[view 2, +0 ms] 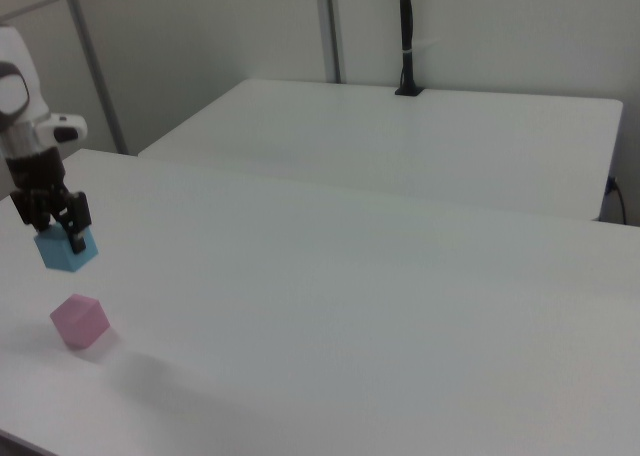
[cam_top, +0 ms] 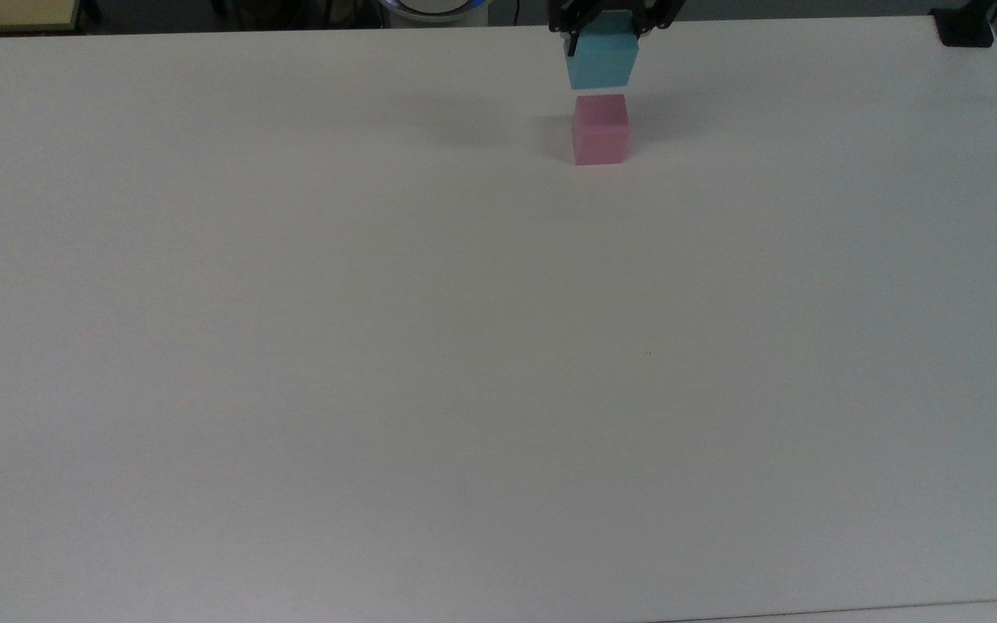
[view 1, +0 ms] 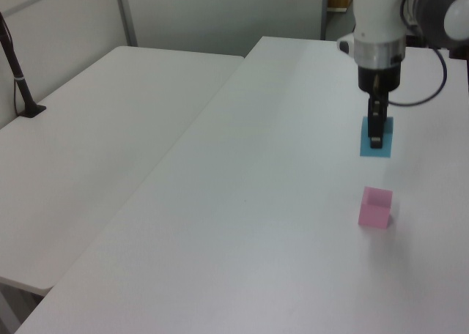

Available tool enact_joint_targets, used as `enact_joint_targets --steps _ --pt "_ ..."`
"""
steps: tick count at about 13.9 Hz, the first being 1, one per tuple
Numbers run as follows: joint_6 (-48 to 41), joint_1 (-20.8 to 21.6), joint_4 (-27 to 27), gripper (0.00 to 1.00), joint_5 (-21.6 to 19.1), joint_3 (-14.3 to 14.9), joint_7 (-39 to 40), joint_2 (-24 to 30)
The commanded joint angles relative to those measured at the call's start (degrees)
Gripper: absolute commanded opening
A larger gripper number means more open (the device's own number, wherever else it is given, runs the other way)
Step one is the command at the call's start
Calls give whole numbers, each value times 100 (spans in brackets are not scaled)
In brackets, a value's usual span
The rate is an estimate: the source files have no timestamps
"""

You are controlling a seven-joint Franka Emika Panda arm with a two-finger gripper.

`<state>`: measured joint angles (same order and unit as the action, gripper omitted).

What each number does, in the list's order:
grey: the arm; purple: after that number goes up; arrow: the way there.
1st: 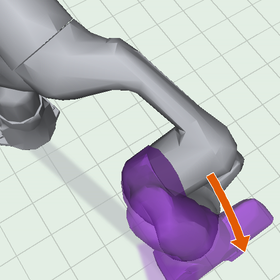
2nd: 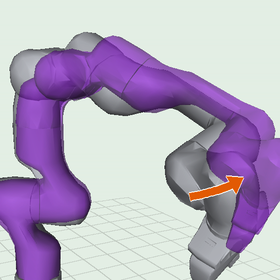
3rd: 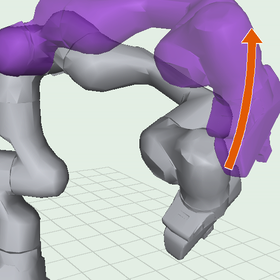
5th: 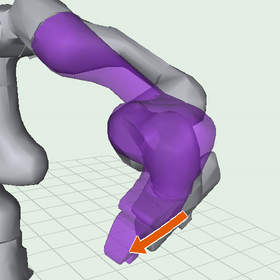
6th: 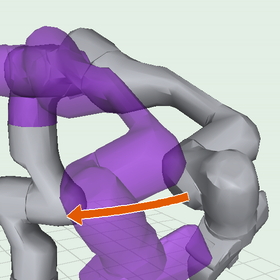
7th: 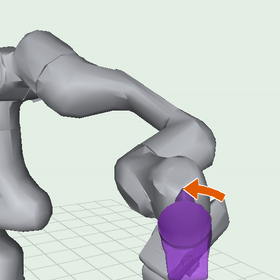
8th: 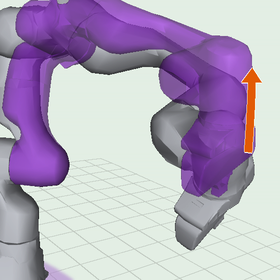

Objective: Put blue cube on pink cube
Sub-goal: 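Lower the blue cube onto the pink cube's top face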

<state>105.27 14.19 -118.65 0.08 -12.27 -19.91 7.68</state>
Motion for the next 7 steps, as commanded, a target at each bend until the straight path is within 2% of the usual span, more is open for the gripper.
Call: enact_joint_targets --steps 1,4,7 --pt "677 241 -922 30 -158 49 -258 428" --pt "1152 339 -1248 30 -158 49 -873 428" --pt "1416 479 -1372 29 -158 49 -944 437"
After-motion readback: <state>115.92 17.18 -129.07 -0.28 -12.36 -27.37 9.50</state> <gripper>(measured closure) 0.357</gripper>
